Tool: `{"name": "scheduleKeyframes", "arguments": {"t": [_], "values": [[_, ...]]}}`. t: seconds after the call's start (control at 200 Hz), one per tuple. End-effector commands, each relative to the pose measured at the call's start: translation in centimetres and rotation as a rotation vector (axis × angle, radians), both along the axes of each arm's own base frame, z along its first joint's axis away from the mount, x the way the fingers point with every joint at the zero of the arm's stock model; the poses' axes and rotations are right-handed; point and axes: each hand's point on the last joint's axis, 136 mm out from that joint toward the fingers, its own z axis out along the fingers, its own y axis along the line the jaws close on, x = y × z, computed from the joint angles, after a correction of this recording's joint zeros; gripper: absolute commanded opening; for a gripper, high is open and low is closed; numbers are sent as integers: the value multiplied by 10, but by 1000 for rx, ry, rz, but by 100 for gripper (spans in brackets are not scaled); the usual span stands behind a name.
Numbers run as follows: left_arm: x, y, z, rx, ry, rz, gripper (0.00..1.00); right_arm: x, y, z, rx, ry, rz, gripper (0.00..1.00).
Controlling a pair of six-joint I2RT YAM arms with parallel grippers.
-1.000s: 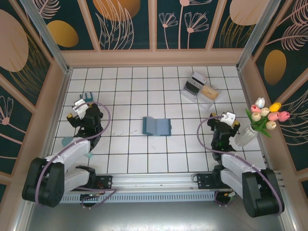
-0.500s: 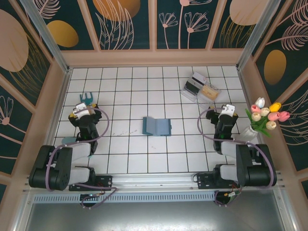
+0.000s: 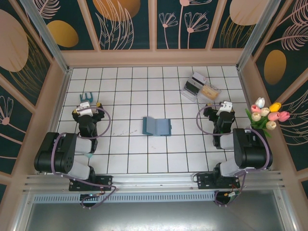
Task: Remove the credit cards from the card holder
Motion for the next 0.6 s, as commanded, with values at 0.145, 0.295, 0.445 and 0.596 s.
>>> {"name": "scheduleKeyframes", "arguments": {"t": [0.145,0.295,0.445,0.596], "values": [[1,1,14,-2,-82,-10,99,1,9,22,14,-129,74,99],[2,2,13,-3,-77,-6,99,3,7,21,14,-122,63,99],[1,2,14,-2,-80,-4,99,3,6,21,15,-123,61,99],[1,2,14,-1,-81,-6,99,3,7,20,14,-119,62,99]]}}
